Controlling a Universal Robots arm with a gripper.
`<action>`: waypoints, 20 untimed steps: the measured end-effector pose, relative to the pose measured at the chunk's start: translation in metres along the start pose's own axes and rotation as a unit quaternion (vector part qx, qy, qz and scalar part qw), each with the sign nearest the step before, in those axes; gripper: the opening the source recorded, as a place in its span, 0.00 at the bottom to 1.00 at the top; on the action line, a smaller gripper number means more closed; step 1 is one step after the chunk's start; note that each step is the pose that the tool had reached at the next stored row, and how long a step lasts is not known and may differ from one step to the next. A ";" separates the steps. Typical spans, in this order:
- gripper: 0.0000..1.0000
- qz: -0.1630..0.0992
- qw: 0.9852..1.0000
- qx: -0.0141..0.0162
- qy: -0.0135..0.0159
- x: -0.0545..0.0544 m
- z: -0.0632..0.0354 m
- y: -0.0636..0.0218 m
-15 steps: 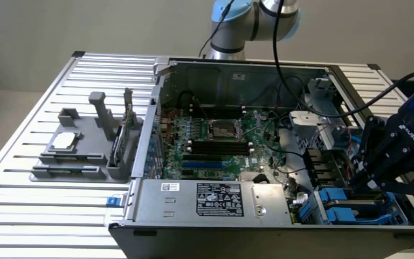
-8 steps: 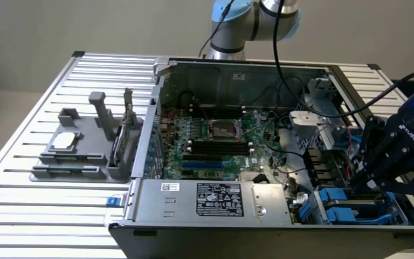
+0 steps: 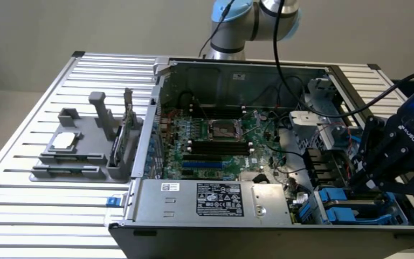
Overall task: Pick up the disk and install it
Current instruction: 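Insert the second disk wire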
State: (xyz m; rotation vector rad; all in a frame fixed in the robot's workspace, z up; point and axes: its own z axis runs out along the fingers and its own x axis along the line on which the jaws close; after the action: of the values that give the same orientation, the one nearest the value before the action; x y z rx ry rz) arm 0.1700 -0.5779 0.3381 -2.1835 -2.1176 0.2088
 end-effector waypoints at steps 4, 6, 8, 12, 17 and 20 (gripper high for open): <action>0.16 0.001 1.000 0.000 0.001 0.000 0.0008 0.0001; 0.16 0.001 1.000 0.000 0.002 0.000 0.0013 0.0002; 0.16 0.001 1.000 0.000 0.003 0.000 0.0019 0.0004; 0.16 0.001 1.000 0.000 0.005 0.000 0.0025 0.0017; 0.16 0.001 1.000 0.001 0.007 0.000 0.0025 0.0031; 0.16 0.001 1.000 0.002 0.007 -0.002 0.0025 0.0034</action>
State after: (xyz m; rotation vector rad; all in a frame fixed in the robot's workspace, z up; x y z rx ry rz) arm 0.1729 -0.5802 0.3352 -2.1782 -2.1077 0.1969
